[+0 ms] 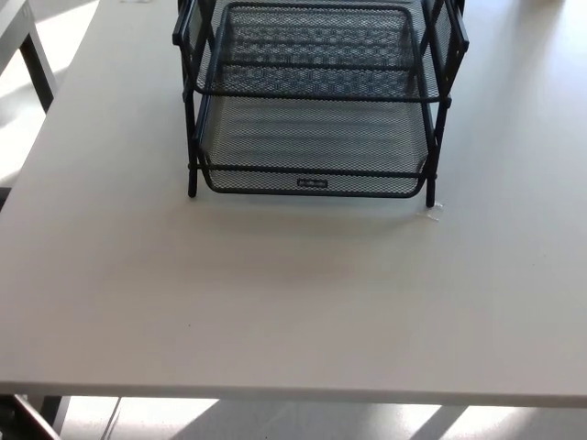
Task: The robot uses its right hand to grab the drawer kept on the middle of the desk and pull it out towards the robot
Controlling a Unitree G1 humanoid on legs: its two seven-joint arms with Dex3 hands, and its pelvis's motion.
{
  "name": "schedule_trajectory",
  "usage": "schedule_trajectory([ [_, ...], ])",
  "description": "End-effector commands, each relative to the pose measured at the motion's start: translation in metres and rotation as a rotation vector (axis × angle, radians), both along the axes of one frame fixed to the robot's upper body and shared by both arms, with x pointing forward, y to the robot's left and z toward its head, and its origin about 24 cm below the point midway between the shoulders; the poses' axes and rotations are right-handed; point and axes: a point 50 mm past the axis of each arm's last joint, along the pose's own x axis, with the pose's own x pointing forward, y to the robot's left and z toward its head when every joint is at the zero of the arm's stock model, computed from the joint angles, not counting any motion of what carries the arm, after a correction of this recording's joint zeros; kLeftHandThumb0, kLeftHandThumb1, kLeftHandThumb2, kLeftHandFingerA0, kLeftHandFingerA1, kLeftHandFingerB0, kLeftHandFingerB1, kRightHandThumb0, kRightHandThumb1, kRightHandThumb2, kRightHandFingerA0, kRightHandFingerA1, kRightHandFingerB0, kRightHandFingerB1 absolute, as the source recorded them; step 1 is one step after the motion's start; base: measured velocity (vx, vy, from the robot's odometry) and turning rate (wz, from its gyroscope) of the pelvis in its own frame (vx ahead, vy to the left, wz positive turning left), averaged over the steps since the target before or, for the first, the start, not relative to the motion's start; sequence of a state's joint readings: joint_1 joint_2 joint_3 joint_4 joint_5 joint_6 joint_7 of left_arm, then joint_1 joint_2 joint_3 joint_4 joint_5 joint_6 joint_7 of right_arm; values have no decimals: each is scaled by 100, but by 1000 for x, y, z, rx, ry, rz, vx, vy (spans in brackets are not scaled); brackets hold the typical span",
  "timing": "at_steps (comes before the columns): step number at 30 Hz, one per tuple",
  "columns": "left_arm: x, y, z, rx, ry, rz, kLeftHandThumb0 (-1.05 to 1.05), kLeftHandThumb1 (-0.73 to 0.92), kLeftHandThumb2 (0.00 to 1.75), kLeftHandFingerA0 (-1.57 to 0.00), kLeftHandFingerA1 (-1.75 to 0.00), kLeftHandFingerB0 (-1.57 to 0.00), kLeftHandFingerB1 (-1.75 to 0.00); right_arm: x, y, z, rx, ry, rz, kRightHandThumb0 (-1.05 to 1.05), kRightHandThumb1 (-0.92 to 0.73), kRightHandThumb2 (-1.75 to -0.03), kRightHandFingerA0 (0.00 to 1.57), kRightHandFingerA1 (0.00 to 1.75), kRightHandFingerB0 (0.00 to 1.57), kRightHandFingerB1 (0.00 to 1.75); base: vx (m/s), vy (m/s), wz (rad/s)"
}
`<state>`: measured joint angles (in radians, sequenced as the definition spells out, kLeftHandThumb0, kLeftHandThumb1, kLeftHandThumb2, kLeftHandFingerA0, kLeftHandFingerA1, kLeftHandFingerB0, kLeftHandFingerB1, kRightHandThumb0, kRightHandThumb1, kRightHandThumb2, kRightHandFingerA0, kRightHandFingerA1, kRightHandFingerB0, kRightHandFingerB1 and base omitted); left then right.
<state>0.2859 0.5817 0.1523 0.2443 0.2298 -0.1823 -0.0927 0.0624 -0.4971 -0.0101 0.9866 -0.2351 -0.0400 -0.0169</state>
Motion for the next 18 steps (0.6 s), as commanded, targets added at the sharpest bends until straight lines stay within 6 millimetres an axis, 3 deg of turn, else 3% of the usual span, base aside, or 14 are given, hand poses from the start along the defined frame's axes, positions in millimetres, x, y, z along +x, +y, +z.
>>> schedule_trajectory([
  [1,10,-20,54,199,-75,-352,-33,55,57,-77,-83,-79,-55,6,-37,42,-112,-91,43,-48,-55,-57,76,115,33,38,0,0,0],
  [2,11,-21,55,202,-73,-356,-34,56,56,-78,-83,-79,-55,1,-42,45,-116,-60,39,-62,-54,-57,80,107,32,36,0,0,0],
  [3,11,-21,55,202,-78,-362,-33,54,57,-78,-83,-79,-56,-1,-47,50,-106,-52,27,-58,-52,-56,81,102,31,38,0,0,0],
  [4,11,-21,55,207,-76,-363,-34,56,57,-77,-83,-78,-55,-1,-52,54,-85,-41,-17,-59,-38,-76,75,83,25,48,0,0,0],
  [6,10,-21,55,203,-72,-365,-34,56,57,-78,-84,-79,-56,-6,-63,63,-76,-14,-61,-70,-42,-78,71,78,23,47,0,0,0],
  [7,10,-21,55,200,-73,-365,-34,56,56,-78,-83,-80,-56,-8,-66,67,-77,-6,-72,-59,-56,-57,55,83,17,42,0,0,0],
  [8,9,-21,55,199,-73,-364,-34,56,56,-78,-83,-80,-56,-9,-69,69,-83,0,-77,-73,-45,-80,64,72,24,47,0,0,0],
  [9,9,-21,55,199,-73,-365,-34,56,56,-78,-83,-80,-56,-11,-73,73,-93,9,-86,-73,-45,-80,64,72,24,47,0,0,0],
  [10,9,-22,56,193,-75,-367,-33,56,56,-79,-85,-79,-56,-17,-82,81,-101,-30,-128,-63,-51,-56,71,77,30,39,0,0,0],
  [11,10,-22,56,202,-71,-372,-34,56,56,-78,-85,-79,-57,-21,-89,85,-142,-4,-164,-66,-52,-56,76,77,31,39,0,0,0],
  [12,9,-22,56,206,-68,-370,-34,56,56,-78,-85,-79,-57,-25,-94,88,-131,-11,-193,-73,-43,-80,69,76,25,47,0,0,0],
  [14,9,-21,56,205,-75,-376,-34,56,56,-79,-84,-79,-57,-32,-105,100,-174,-2,-216,-75,-44,-82,62,70,27,48,0,0,0],
  [15,9,-21,56,205,-76,-377,-34,56,56,-78,-83,-78,-56,-33,-111,106,-166,14,-247,-66,-52,-56,56,59,30,37,0,0,0],
  [18,9,-22,56,193,-72,-368,-32,55,56,-78,-86,-79,-58,-36,-118,115,-198,40,-238,-69,-53,-56,61,56,34,34,0,0,0],
])
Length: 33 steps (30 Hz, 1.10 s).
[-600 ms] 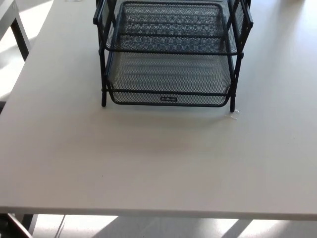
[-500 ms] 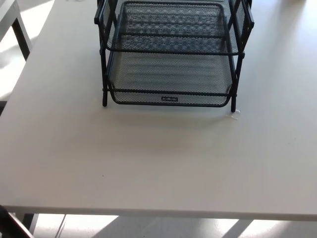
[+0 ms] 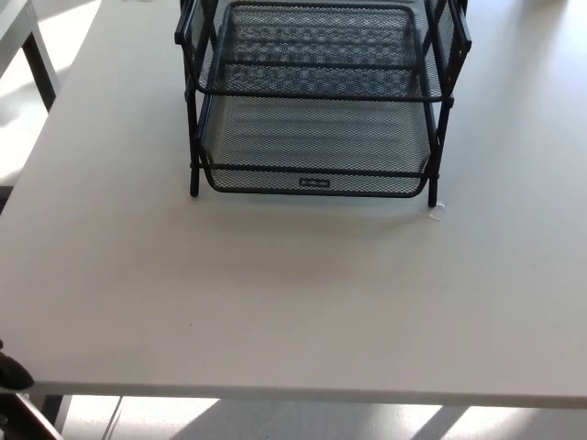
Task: The robot uses its right hand to grab the drawer kept on the middle of the desk and pull it out towards the robot
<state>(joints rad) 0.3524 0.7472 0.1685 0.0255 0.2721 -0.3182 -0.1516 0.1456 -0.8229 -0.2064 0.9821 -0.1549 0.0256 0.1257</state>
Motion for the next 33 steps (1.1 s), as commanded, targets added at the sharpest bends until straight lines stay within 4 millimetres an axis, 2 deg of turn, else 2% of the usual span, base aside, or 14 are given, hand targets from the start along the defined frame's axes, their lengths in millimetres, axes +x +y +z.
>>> schedule_trajectory([
  [1,-1,0,3,21,14,-28,-32,55,56,-78,-86,-79,-58,-8,-16,18,-7,37,-51,-69,-53,-56,61,56,34,34,0,0,0],
  [9,1,2,6,26,8,-27,-32,55,56,-78,-87,-79,-60,6,-36,63,-66,-250,-144,-65,-40,-80,59,75,18,51,0,0,0],
  [11,2,3,6,19,13,-27,-31,55,56,-79,-87,-80,-60,14,-38,82,-131,-357,-121,-67,-54,-56,54,72,19,43,0,0,0],
  [12,2,3,6,20,9,-27,-32,55,56,-79,-87,-80,-60,18,-39,89,-200,-394,-93,-67,-40,-81,60,75,19,51,0,0,0],
  [15,2,3,6,26,6,-34,-31,55,56,-80,-89,-80,-61,40,-37,131,-364,-524,-3,-67,-53,-58,48,147,20,46,0,0,0],
  [17,1,2,5,23,7,-30,-31,55,56,-79,-89,-80,-61,49,-35,145,-401,-560,37,-68,-56,-59,45,140,19,44,0,0,0],
  [18,0,2,5,23,8,-29,-31,55,56,-80,-89,-79,-60,54,-33,152,-434,-578,49,-70,-56,-57,47,90,21,43,0,0,0],
  [19,0,2,5,24,10,-28,-30,55,56,-79,-88,-80,-60,62,-30,166,-472,-597,83,-80,-47,-90,28,65,8,54,0,0,0],
  [21,1,3,5,23,13,-26,-30,55,56,-79,-88,-80,-60,71,-26,182,-511,-612,128,-80,-47,-90,28,65,8,54,0,0,0],
  [22,0,3,5,21,12,-26,-31,55,56,-79,-88,-80,-60,79,-20,196,-525,-687,185,-84,-63,-58,31,62,11,50,0,0,0],
  [23,0,3,5,20,11,-27,-31,55,56,-79,-88,-80,-60,83,-18,203,-532,-719,210,-84,-63,-58,31,62,11,50,0,0,0],
  [25,1,3,5,15,11,-25,-31,54,56,-80,-87,-80,-60,99,-8,233,-523,-816,253,-88,-64,-60,24,74,10,55,0,0,0],
  [26,1,4,5,14,10,-25,-31,54,56,-81,-87,-81,-59,107,0,246,-552,-836,289,-99,-56,-93,22,70,8,57,0,0,0],
  [33,1,3,5,20,7,-24,-31,54,56,-81,-89,-81,-62,149,51,289,-625,-959,525,-97,-58,-98,19,78,3,52,0,0,0],
])
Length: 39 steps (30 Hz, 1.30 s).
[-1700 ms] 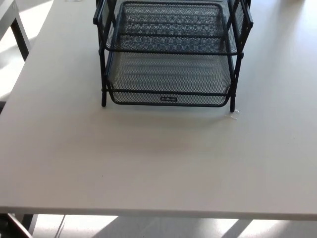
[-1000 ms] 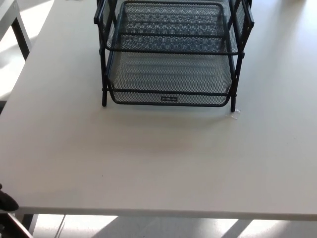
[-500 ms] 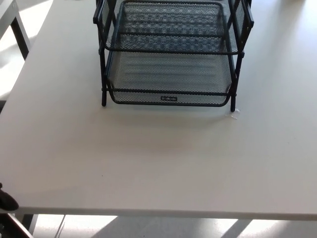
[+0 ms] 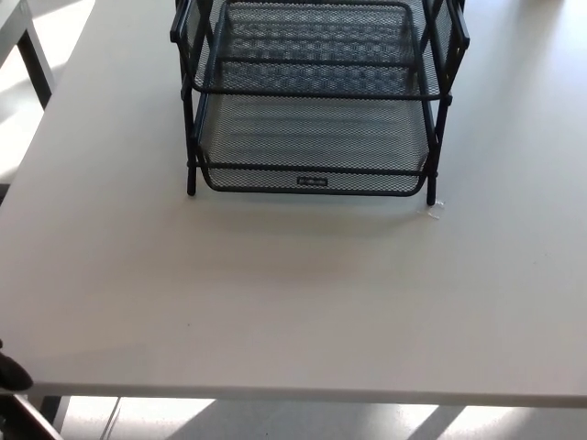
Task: The robot uses its right hand to grab the drawer kept on the middle of the desk and pull it out towards the robot
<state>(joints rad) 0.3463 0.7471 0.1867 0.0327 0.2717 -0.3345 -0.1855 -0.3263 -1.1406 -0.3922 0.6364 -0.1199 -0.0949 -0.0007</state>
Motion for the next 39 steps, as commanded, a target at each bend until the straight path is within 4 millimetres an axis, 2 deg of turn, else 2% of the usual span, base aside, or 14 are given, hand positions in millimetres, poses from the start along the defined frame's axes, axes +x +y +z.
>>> schedule_trajectory([
  [1,0,1,3,12,-2,-9,-31,54,56,-80,-90,-81,-62,23,39,27,-141,-46,148,-86,-52,-90,12,69,7,55,0,0,0],
  [3,1,1,3,13,-4,-12,-31,54,56,-80,-91,-80,-62,39,83,28,-197,-85,311,-73,-48,-85,16,55,11,45,0,0,0],
  [5,1,1,3,14,-4,-15,-31,54,56,-80,-91,-80,-62,41,93,26,-235,-112,348,-73,-48,-85,16,55,11,45,0,0,0],
  [8,0,1,3,9,0,-9,-29,54,56,-80,-89,-80,-60,51,160,21,-356,-144,573,-68,-48,-82,14,51,8,41,0,0,0],
  [13,0,2,3,5,-11,-15,-31,54,56,-81,-91,-81,-62,62,214,12,-398,-157,700,-71,-49,-83,14,51,9,40,0,0,0],
  [14,0,1,2,5,-13,-14,-31,54,56,-80,-89,-80,-62,64,222,13,-390,-145,726,-67,-64,-58,17,41,15,28,0,0,0],
  [15,0,1,3,12,-10,-15,-31,55,56,-80,-88,-79,-60,67,229,10,-382,-142,752,-73,-51,-83,13,49,10,41,0,0,0],
  [17,0,2,3,13,-5,-13,-31,55,56,-79,-87,-79,-60,71,238,7,-392,-140,765,-73,-65,-59,16,40,13,30,0,0,0],
  [18,0,2,3,15,-3,-11,-32,55,56,-80,-85,-79,-58,73,250,4,-391,-148,803,-74,-49,-84,13,50,9,42,0,0,0],
  [27,0,1,4,13,-9,-19,-31,55,56,-79,-87,-79,-59,79,306,-10,-366,-84,959,-73,-46,-85,2,48,5,41,1,-1,1],
  [28,0,1,4,16,-8,-18,-31,55,56,-79,-88,-79,-59,81,313,-13,-407,-105,953,-40,-32,-95,1,53,0,51,0,0,0],
  [33,0,1,4,26,-12,-33,-31,55,56,-80,-86,-79,-58,89,336,-27,-371,-81,1032,-40,-32,-95,1,52,0,51,0,0,0],
  [34,0,1,4,21,-10,-30,-31,55,56,-79,-88,-80,-60,91,352,-33,-382,-72,1064,-75,-60,-59,13,47,13,34,0,0,0],
  [39,0,1,4,28,-9,-31,-31,55,56,-78,-89,-79,-61,94,374,-40,-409,-67,1120,-75,-59,-59,12,51,14,37,0,0,0],
])
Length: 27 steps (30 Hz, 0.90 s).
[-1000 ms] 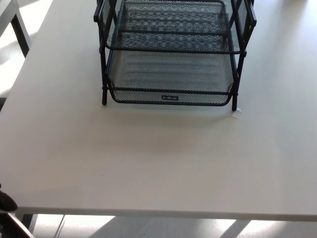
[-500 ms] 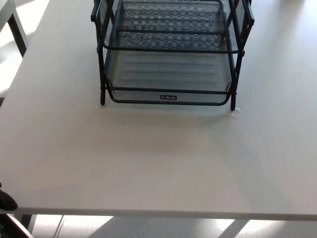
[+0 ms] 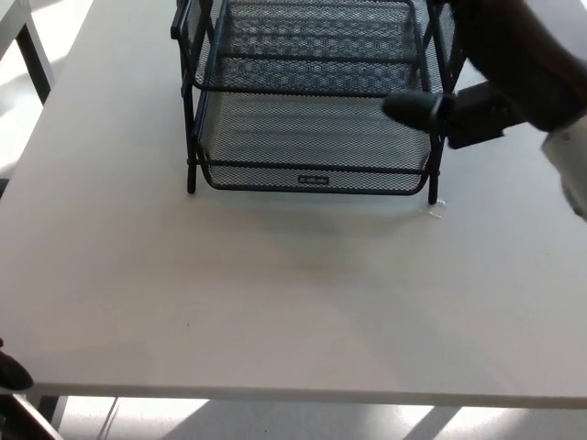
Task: The robot uses its right hand to grab the drawer kept on the middle of the desk and pull it out towards the robot
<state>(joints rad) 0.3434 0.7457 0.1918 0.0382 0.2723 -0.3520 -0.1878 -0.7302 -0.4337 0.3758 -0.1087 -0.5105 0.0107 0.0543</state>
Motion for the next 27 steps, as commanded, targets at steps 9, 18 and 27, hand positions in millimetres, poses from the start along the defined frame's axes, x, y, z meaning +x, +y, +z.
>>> schedule_trajectory([
  [9,4,-1,3,16,-5,-26,-32,55,56,-79,-86,-79,-58,14,32,-13,-128,7,2,-78,-58,-58,15,50,12,38,0,0,0],
  [18,4,-2,3,19,-7,-27,-30,54,56,-79,-87,-80,-60,30,29,-31,-188,-30,-79,-76,-43,-83,15,54,10,46,0,0,0],
  [27,6,-4,2,16,-13,-46,-30,53,55,-80,-90,-81,-62,51,16,-49,-235,-91,-244,-73,-40,-80,16,55,14,46,0,0,0],
])
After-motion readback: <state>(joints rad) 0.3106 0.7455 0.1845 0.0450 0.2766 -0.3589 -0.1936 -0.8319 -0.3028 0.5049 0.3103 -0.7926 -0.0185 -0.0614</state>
